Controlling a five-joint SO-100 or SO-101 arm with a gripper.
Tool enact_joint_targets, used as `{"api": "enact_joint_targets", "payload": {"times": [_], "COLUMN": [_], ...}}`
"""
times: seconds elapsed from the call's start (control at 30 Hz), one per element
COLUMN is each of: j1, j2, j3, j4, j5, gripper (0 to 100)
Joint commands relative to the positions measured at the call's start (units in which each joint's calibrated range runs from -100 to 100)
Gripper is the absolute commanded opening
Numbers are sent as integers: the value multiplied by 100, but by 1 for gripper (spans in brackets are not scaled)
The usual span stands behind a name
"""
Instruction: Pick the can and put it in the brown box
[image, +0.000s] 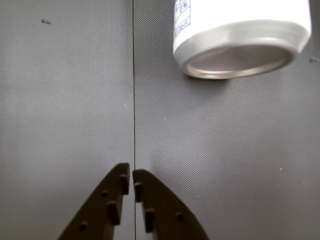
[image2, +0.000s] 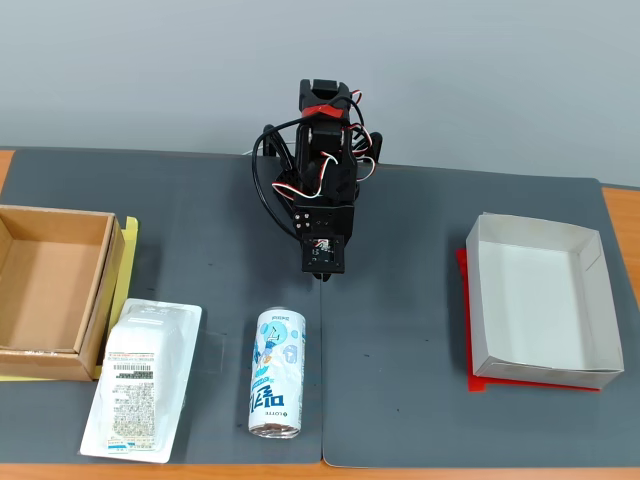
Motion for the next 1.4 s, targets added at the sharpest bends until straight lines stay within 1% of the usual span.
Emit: {"api": "enact_joint_targets", "payload": {"times": [0.0,1.37], "j1": [-11,5], "j2": [-17,-8], "j3": [-198,-198], "j4": [-7,-15], "j5": [5,11], "gripper": [1,1]}}
